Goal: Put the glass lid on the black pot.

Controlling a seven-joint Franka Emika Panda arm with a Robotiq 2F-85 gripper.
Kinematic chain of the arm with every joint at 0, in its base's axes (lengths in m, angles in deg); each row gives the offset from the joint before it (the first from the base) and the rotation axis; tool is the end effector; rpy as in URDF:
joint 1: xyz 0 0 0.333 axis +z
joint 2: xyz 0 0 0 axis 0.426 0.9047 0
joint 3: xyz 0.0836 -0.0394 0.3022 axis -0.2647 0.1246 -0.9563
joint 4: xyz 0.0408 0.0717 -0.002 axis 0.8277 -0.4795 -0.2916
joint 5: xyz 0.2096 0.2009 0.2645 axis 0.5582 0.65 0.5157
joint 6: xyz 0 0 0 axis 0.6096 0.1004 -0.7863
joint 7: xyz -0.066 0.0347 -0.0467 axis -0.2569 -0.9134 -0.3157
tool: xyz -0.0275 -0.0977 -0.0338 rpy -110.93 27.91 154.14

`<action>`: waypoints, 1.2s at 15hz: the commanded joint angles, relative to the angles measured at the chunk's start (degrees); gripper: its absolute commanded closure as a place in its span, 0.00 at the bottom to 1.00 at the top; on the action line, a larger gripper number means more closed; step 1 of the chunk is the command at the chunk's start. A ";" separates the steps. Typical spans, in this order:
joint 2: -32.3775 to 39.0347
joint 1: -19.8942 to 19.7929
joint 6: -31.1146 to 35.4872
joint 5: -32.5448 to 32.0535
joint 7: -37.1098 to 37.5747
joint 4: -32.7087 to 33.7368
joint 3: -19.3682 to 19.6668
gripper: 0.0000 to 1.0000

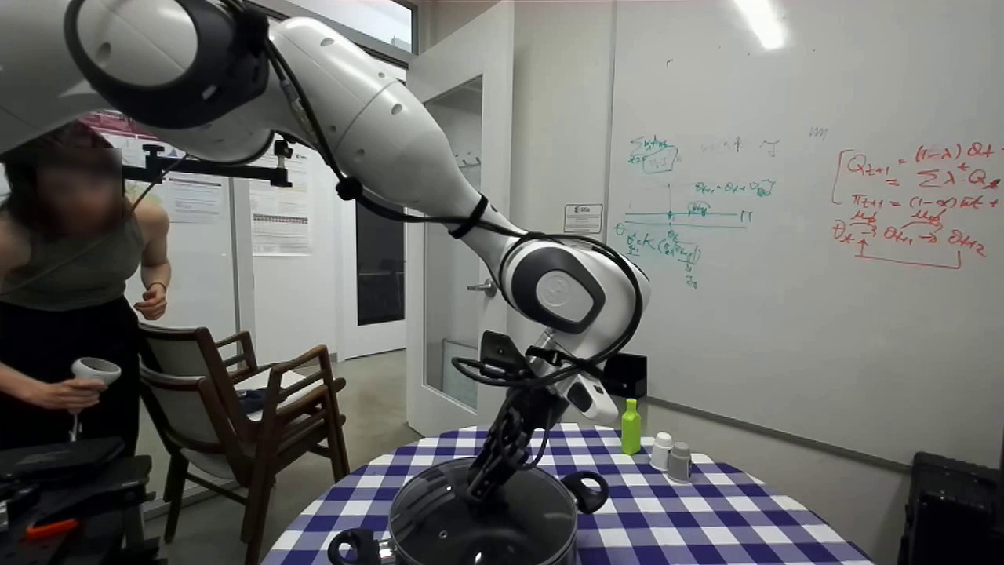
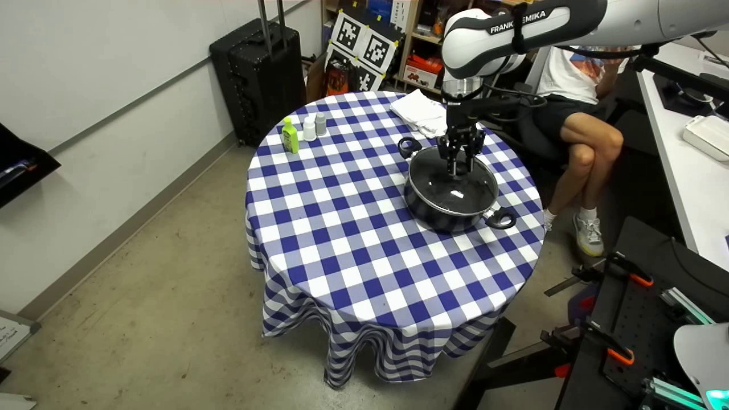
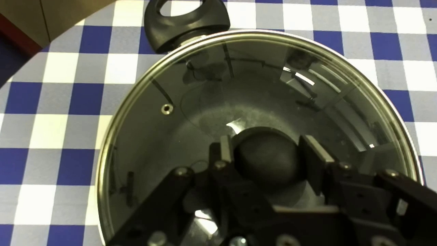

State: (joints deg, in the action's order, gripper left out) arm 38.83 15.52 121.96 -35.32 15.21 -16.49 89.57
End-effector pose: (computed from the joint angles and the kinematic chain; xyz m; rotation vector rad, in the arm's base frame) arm 0.6657 -0.1352 0.1332 -2.8071 0.7071 0.8237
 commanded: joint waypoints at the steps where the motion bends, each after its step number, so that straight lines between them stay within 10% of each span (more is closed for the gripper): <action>1: 0.42 -0.24 -2.10 0.87 1.57 1.45 -0.06 0.74; 8: 1.10 -0.49 -2.40 0.87 1.78 2.63 -0.12 0.74; 9: 1.01 -0.55 -2.58 0.93 1.41 2.59 -0.30 0.24; 13: -1.70 -0.56 -2.10 1.91 1.13 0.43 -0.75 0.02; 18: -15.16 0.31 2.50 5.92 0.18 -10.57 -2.03 0.00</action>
State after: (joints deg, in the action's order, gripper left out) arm 34.03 15.40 121.58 -31.73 15.96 -17.51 88.29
